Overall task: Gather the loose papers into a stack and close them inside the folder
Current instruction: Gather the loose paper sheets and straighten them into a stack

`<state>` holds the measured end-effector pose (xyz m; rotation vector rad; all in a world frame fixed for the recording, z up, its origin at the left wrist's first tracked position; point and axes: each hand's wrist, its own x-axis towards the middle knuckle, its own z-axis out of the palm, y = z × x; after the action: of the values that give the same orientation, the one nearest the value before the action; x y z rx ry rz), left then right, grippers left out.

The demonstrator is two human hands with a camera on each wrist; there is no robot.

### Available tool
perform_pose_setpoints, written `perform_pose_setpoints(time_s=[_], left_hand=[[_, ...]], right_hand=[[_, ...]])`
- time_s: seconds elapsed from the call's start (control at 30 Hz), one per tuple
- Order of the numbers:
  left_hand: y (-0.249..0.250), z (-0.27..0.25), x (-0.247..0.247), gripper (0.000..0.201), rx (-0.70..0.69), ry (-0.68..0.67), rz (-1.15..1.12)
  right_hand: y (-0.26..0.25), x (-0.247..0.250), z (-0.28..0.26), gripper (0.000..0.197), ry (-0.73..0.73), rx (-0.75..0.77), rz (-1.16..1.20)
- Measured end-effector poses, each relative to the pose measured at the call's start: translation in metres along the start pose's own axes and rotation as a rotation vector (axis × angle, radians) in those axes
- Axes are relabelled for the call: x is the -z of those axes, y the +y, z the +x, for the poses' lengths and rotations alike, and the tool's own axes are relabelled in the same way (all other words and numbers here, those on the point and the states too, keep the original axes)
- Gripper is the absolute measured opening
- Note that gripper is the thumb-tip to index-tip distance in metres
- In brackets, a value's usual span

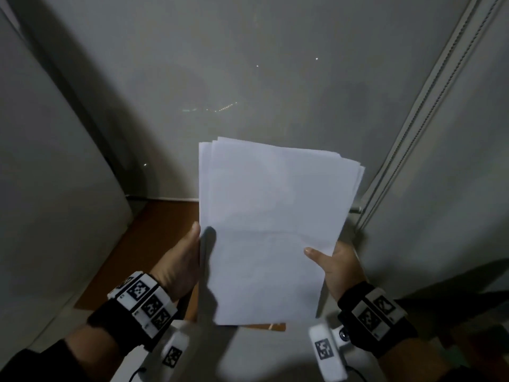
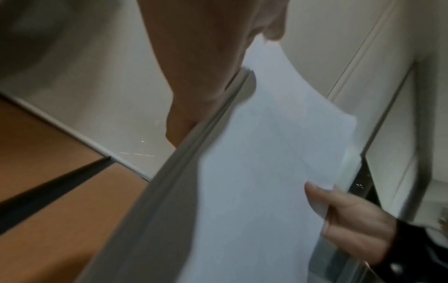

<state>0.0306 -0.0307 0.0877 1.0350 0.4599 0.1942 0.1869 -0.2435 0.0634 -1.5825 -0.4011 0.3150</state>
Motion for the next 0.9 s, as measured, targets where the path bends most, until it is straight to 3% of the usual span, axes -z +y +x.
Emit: perform_pose_setpoints(time_s=[0.1, 0.2, 0.33, 0.47, 0.7, 0.77, 0.8, 0.87, 0.9], left_hand=[[-0.011, -0.009, 0.000, 0.077, -0.157, -0.049, 0.196], [-0.026, -0.019, 0.011, 0.067, -0.236, -0.001, 0.362], [-0.046, -0.036, 0.024, 0.058, -0.211, -0.028, 0.325], [-0.057, -0.045, 0.024, 0.038, -0.165, -0.052, 0.404], [-0.047, -0.051, 0.023, 0.057, -0.202, -0.028, 0.414], [-0.034, -0.056, 0.022, 0.065, -0.222, -0.020, 0.402], [-0.024, -0.059, 0.020, 0.070, -0.244, 0.007, 0.399], [-0.004, -0.065, 0.014, 0.072, -0.408, 0.073, 0.459], [0.006, -0.068, 0.010, 0.067, -0.552, 0.097, 0.536]], right_hand=[[-0.012, 0.004, -0.019, 0.033, 0.012, 0.066, -0.078], [-0.007, 0.006, -0.040, 0.030, -0.059, 0.038, -0.160], [0.018, 0.006, -0.060, 0.025, -0.091, -0.103, -0.192], [0.036, -0.007, -0.077, 0.038, -0.196, -0.226, -0.098], [0.030, -0.006, -0.079, 0.035, -0.156, -0.183, -0.102], [0.012, -0.001, -0.075, 0.032, -0.145, -0.057, -0.197], [-0.002, 0.001, -0.072, 0.044, -0.122, 0.076, -0.262], [-0.036, 0.005, -0.069, 0.077, -0.085, 0.414, -0.360], [-0.052, 0.006, -0.068, 0.082, -0.098, 0.557, -0.379]])
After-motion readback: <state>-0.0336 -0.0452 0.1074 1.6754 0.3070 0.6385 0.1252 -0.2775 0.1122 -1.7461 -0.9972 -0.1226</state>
